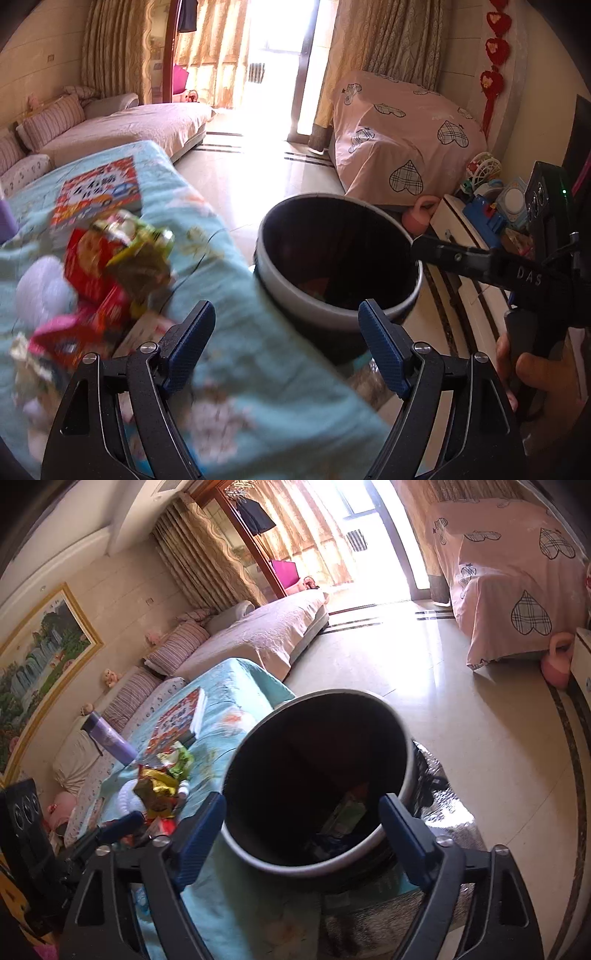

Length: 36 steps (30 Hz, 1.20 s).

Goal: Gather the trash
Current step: 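Grasp the white foam block with the left tool while the right tool grasps the blue bottle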

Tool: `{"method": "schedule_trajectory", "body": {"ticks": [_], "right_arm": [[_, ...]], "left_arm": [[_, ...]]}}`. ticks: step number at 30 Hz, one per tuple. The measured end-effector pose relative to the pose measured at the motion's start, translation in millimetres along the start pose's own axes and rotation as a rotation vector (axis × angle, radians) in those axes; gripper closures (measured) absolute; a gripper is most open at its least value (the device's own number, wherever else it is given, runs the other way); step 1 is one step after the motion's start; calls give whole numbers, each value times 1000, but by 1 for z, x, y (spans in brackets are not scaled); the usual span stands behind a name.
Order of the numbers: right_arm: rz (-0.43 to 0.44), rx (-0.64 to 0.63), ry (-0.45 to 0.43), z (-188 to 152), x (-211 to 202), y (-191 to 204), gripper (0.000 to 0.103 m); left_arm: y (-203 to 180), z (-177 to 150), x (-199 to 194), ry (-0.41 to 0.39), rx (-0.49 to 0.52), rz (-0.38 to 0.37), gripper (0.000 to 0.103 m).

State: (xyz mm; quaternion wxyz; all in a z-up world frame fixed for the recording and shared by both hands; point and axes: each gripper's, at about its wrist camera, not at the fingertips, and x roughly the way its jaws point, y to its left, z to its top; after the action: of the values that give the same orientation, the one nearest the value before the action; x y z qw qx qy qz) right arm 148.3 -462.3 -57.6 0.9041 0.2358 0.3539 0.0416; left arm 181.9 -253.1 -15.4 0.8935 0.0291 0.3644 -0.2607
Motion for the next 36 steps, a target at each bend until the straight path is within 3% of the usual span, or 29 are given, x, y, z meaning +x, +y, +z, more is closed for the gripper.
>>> {"method": "schedule_trajectory", "body": {"ticks": [15,25,28,31,36], "right_arm": [[101,-2,15,-85,-9,65,9],[130,-114,64,-120,2,115,9],[168,-170,116,-128,11,128,9],[185,-251,145,-132,19,143,12],[199,-384,206,-130,38,164,28]], "left_arm": [[64,-86,-95,-30,-31,91,21],[121,-116,-114,-7,-133,196,21],[141,-117,-112,19,-153,191,21],[157,-114,-102,56,-97,155,21],[171,-106,-80,111,27,59,21]]}}
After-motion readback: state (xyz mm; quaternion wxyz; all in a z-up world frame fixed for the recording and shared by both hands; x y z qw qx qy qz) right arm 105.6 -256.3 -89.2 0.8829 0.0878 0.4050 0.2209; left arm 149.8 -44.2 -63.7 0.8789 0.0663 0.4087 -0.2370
